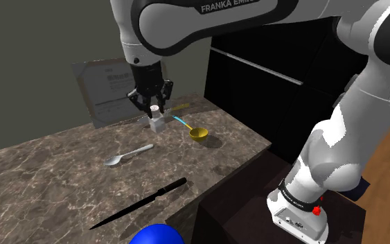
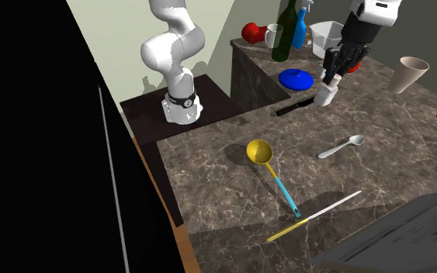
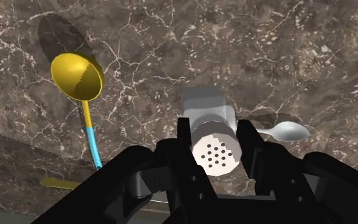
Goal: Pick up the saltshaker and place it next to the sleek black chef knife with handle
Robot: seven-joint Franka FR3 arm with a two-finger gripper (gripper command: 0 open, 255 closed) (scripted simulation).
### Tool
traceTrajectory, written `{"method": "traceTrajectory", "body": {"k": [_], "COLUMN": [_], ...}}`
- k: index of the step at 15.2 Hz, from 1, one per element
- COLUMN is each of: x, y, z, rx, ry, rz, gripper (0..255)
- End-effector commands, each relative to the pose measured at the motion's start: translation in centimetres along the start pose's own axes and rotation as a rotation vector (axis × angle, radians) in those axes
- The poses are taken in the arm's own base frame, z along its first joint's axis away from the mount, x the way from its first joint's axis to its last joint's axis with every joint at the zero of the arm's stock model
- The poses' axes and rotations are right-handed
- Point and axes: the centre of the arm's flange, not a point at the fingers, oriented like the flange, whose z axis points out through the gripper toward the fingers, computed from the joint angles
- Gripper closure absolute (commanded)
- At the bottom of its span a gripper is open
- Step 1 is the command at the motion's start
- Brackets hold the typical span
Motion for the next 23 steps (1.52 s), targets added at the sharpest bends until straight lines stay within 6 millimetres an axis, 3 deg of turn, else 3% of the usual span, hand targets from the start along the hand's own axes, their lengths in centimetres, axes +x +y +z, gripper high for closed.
{"method": "traceTrajectory", "body": {"k": [1, 6, 23], "x": [-0.1, -0.4, -0.3], "y": [-2.5, -8.8, -9.8], "z": [-0.4, -1.2, 7.7], "rx": [0.000, 0.000, 0.000], "ry": [0.000, 0.000, 0.000], "rz": [0.002, 0.002, 0.002], "gripper": [255, 255, 255]}}
